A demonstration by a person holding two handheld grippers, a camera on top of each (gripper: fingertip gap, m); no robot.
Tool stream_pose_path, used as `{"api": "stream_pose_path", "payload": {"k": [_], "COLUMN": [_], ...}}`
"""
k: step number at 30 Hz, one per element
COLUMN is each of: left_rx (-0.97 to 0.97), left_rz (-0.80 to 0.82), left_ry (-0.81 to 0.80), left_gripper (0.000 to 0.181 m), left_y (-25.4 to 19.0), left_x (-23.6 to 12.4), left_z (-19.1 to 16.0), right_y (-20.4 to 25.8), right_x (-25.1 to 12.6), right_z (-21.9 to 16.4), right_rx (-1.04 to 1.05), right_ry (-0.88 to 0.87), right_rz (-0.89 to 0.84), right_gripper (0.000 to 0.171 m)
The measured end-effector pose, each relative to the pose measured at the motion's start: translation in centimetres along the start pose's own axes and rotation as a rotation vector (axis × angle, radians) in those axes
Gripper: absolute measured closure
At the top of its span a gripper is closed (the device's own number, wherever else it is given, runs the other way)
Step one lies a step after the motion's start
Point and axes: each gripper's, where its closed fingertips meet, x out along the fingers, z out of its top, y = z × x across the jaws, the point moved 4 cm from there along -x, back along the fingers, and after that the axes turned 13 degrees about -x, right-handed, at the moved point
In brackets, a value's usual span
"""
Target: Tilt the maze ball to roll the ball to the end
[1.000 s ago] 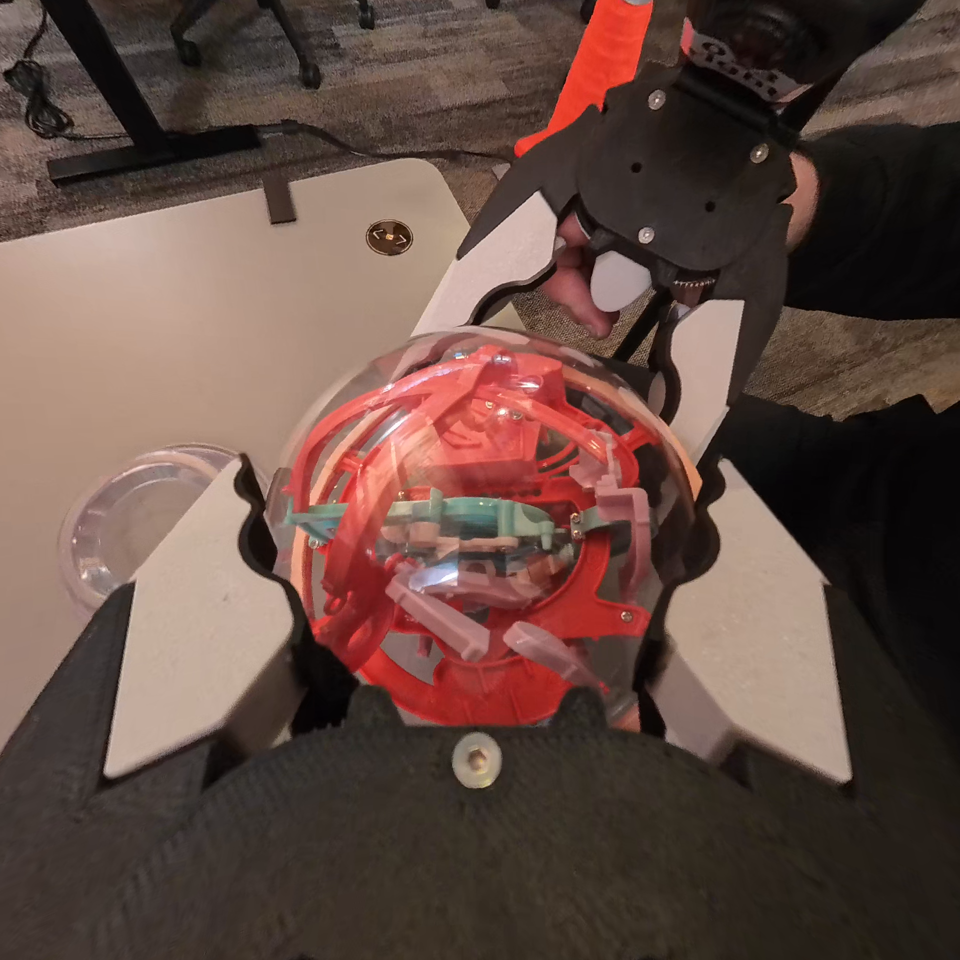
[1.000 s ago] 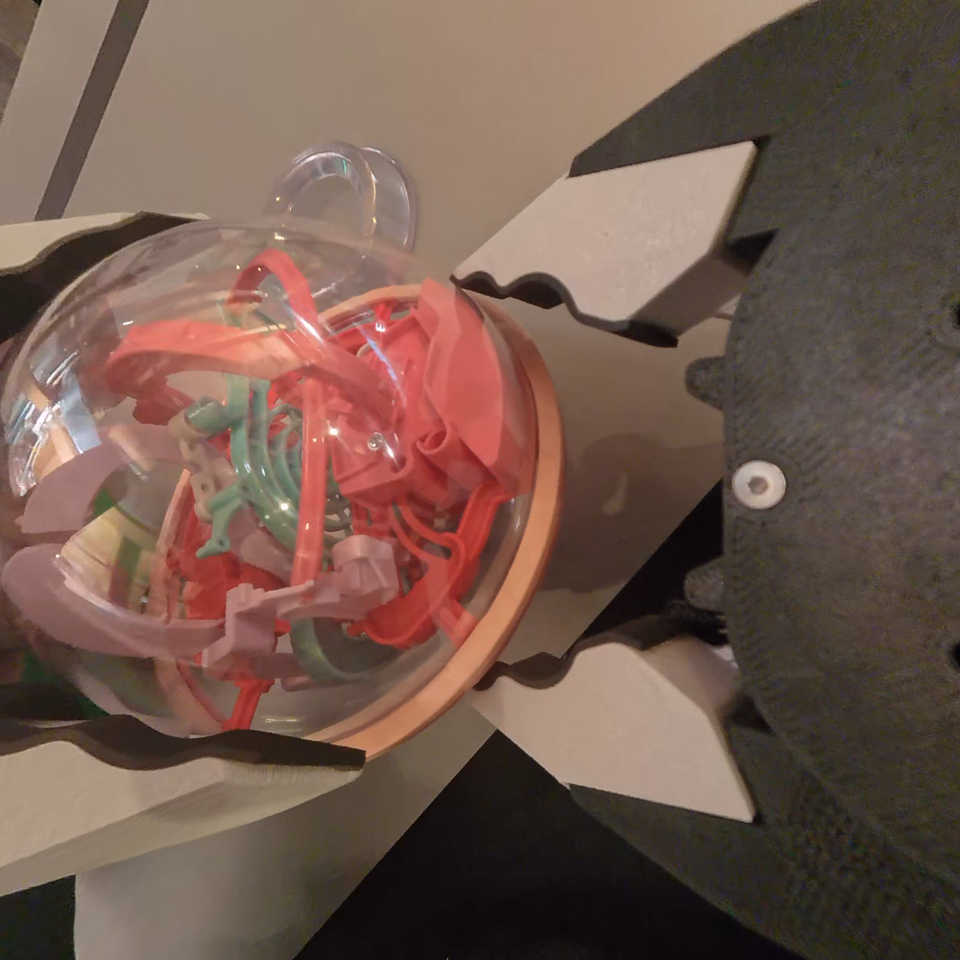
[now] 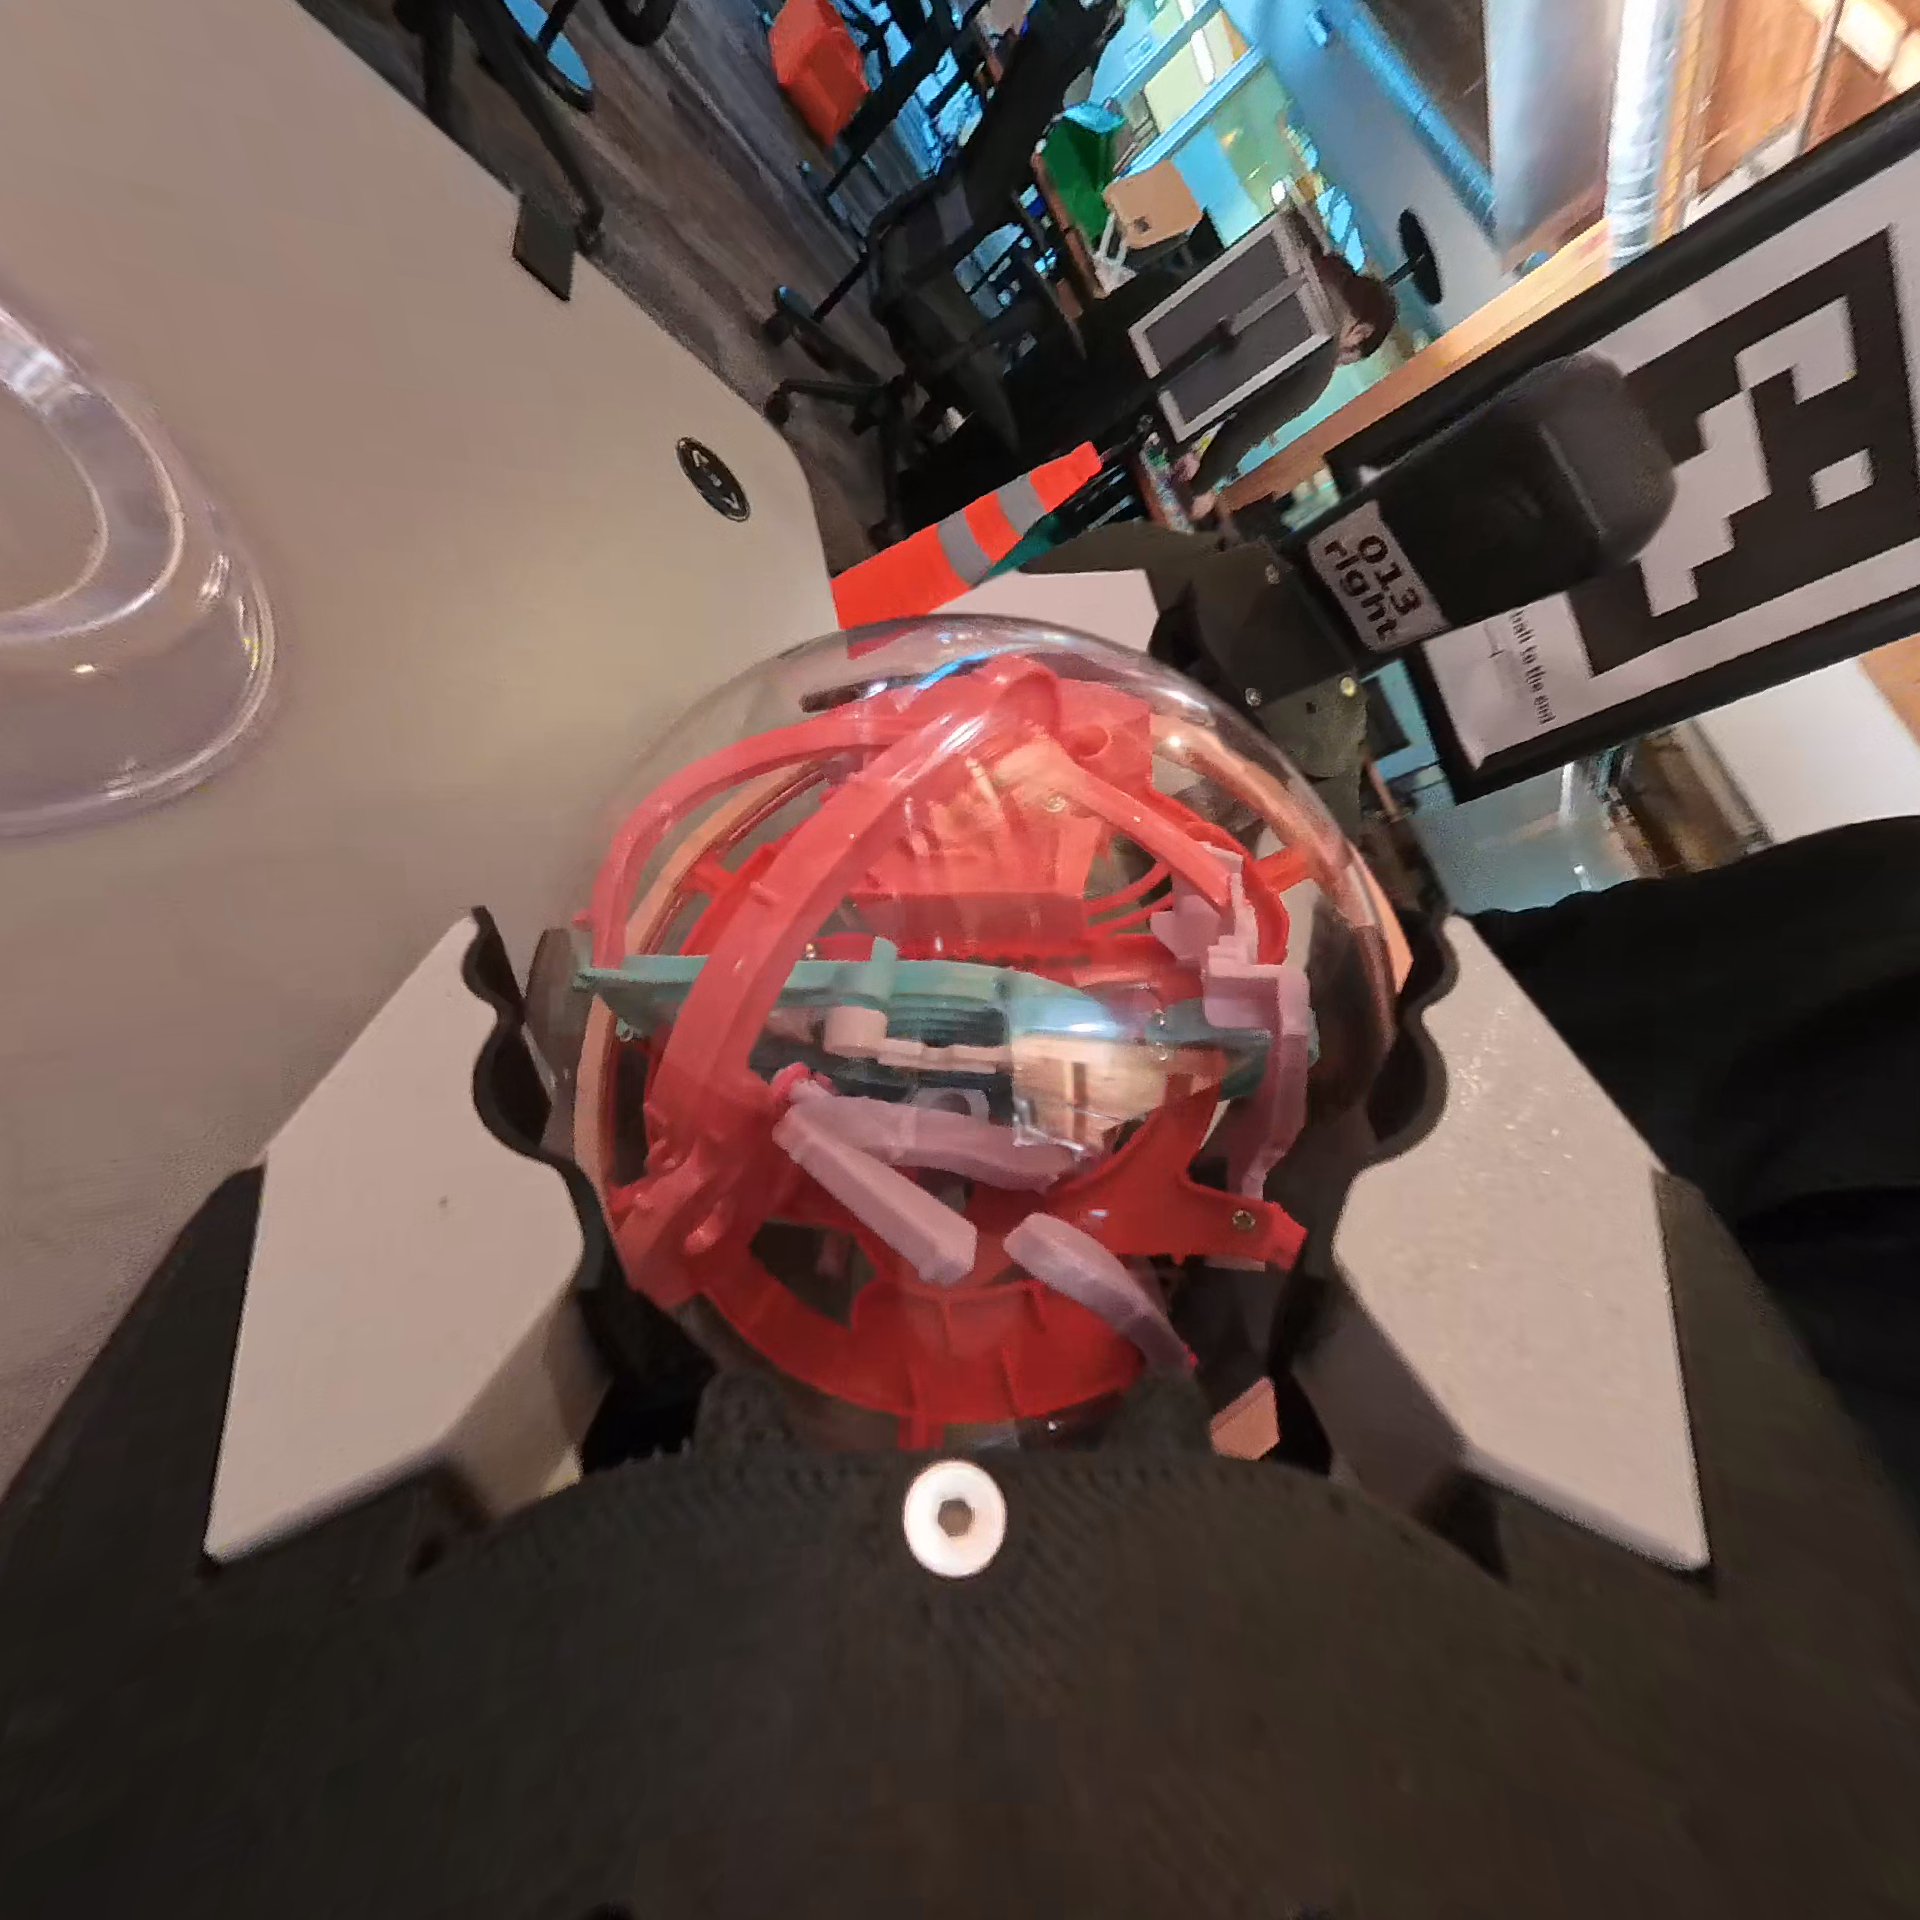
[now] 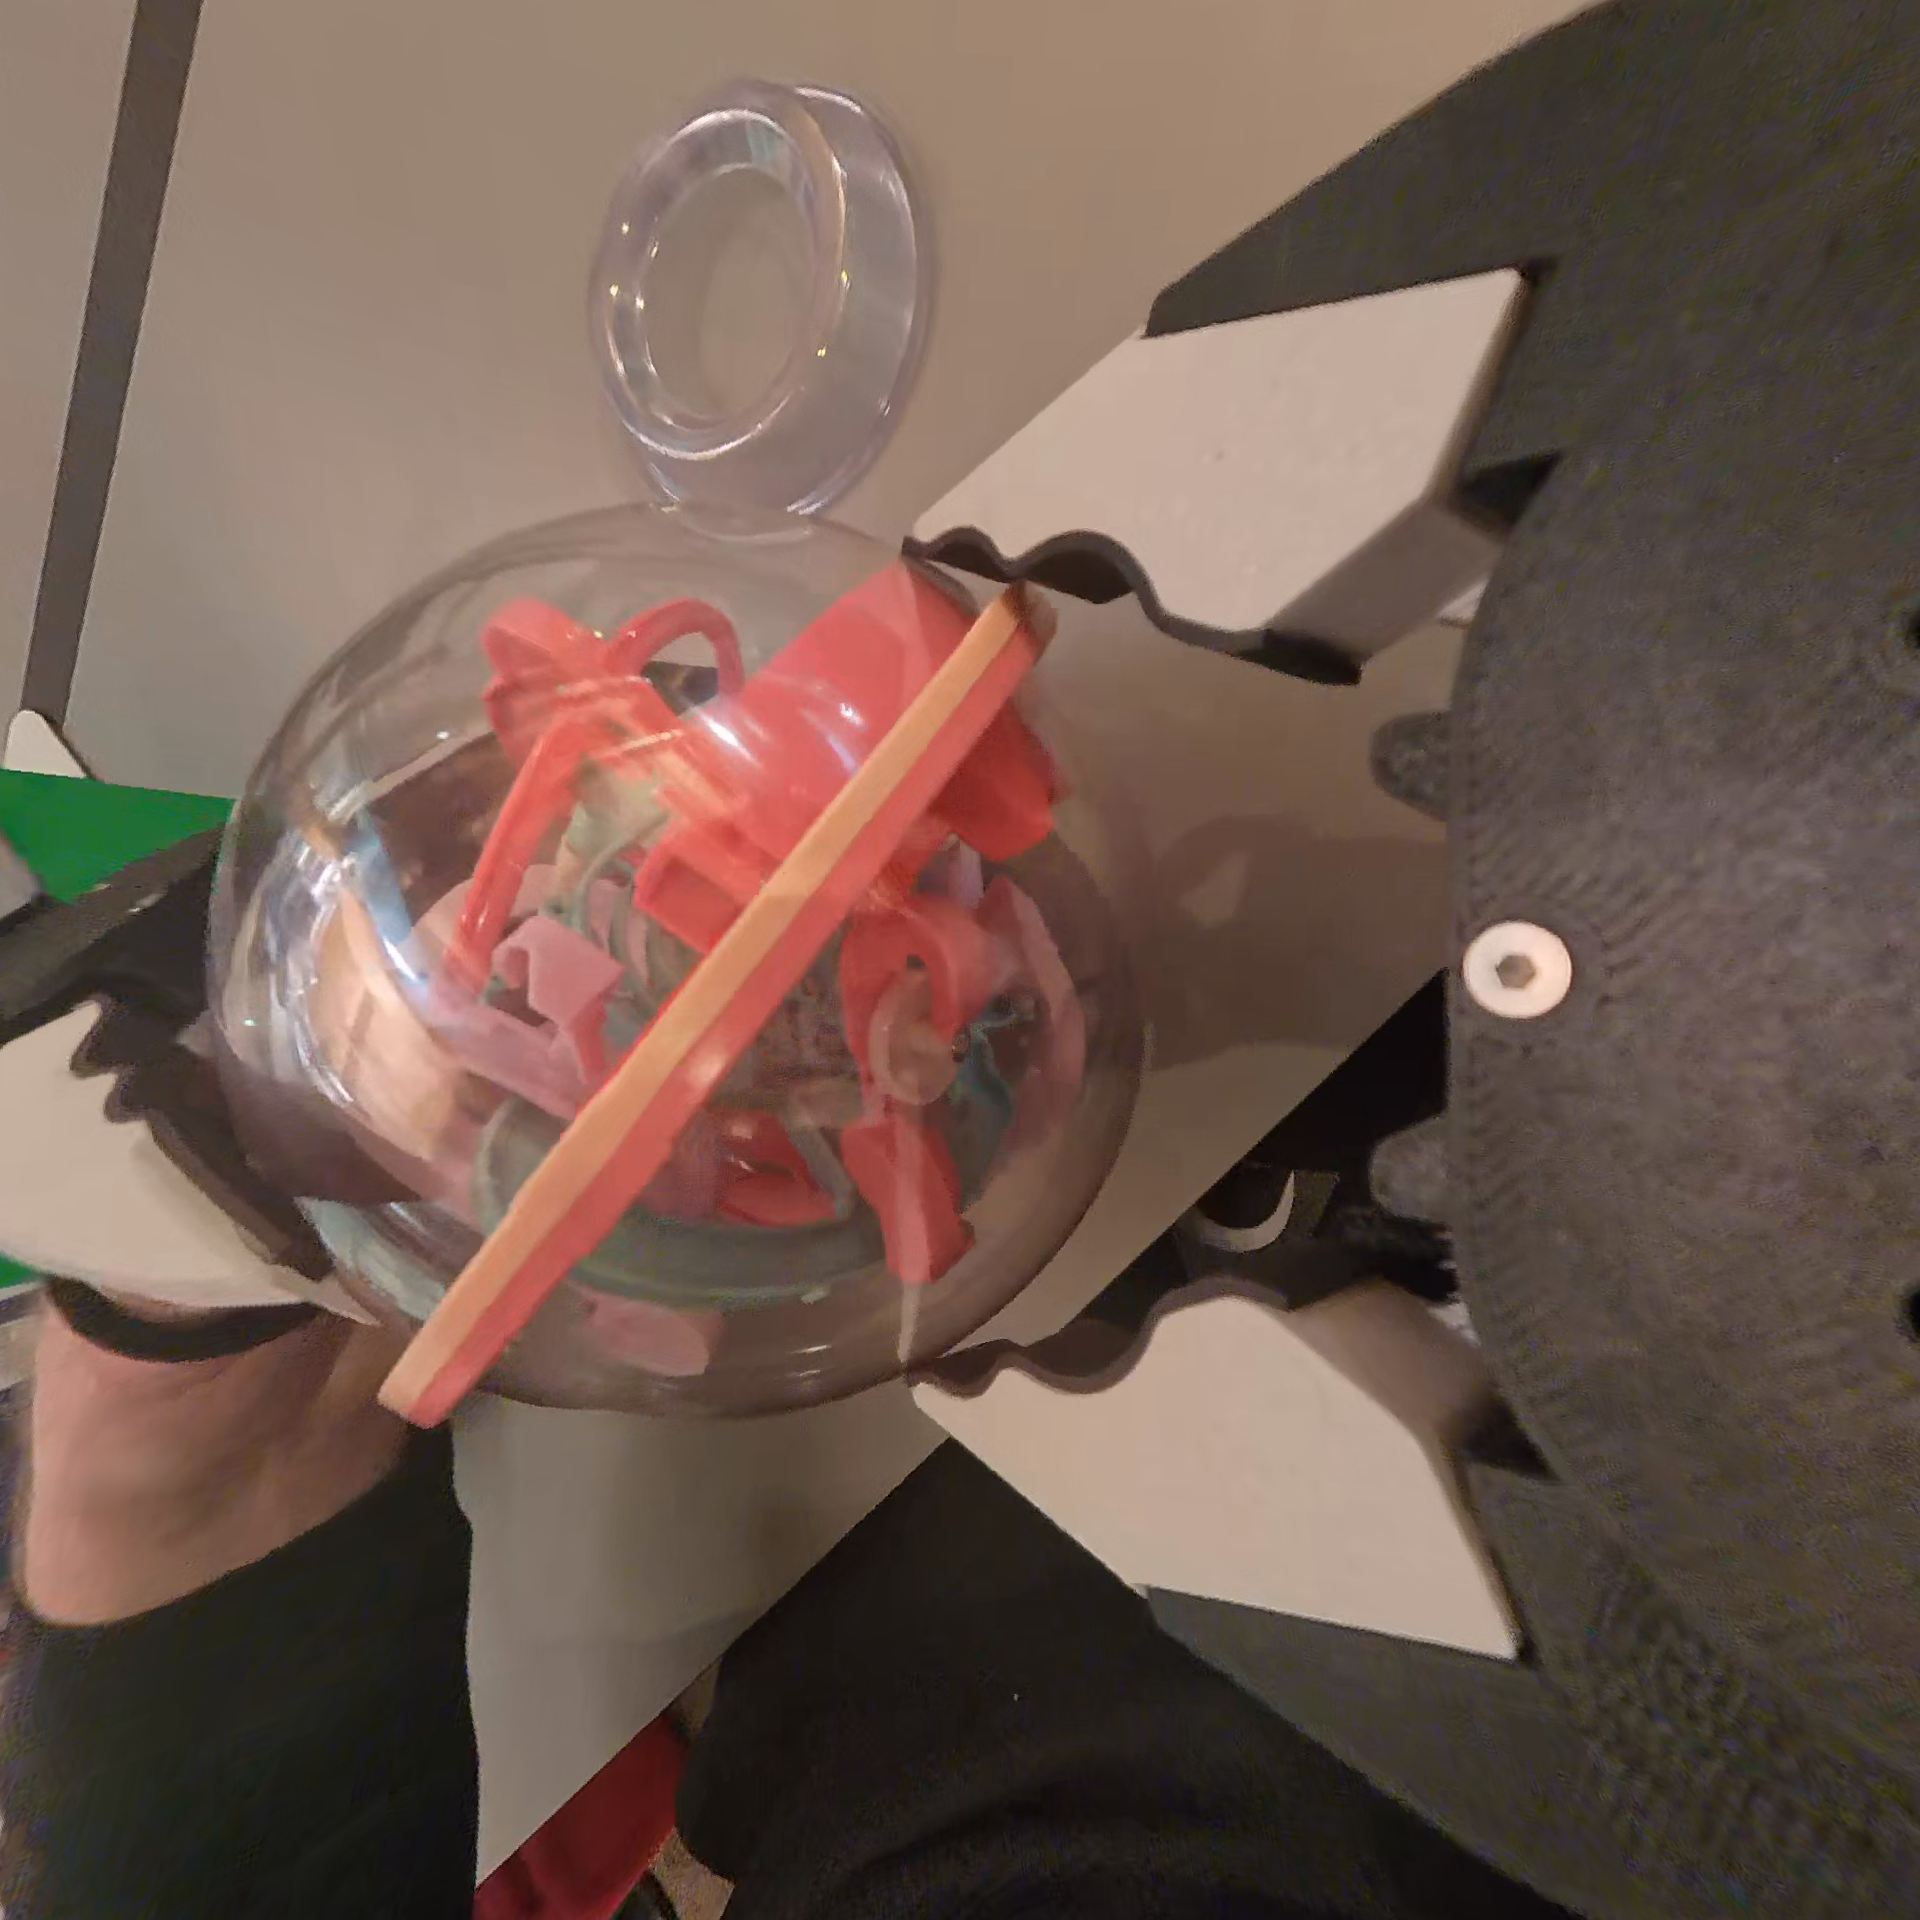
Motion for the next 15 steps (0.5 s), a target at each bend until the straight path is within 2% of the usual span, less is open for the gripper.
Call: {"api": "stream_pose_path", "payload": {"k": [8,15], "left_rx": [-0.028,-0.139], "left_rz": [0.005,-0.052], "left_ry": [0.023,0.020], "left_gripper": [0.023,0.023], "left_y": [0.1,0.6], "left_x": [0.0,0.0], "left_z": [0.2,1.1], "right_y": [-0.1,-1.0], "right_x": [0.1,-0.1], "right_z": [0.1,0.6], "right_rx": [0.038,0.132], "right_ry": [0.002,-0.067], "right_rz": [0.004,0.030], "right_gripper": [0.028,0.028]}}
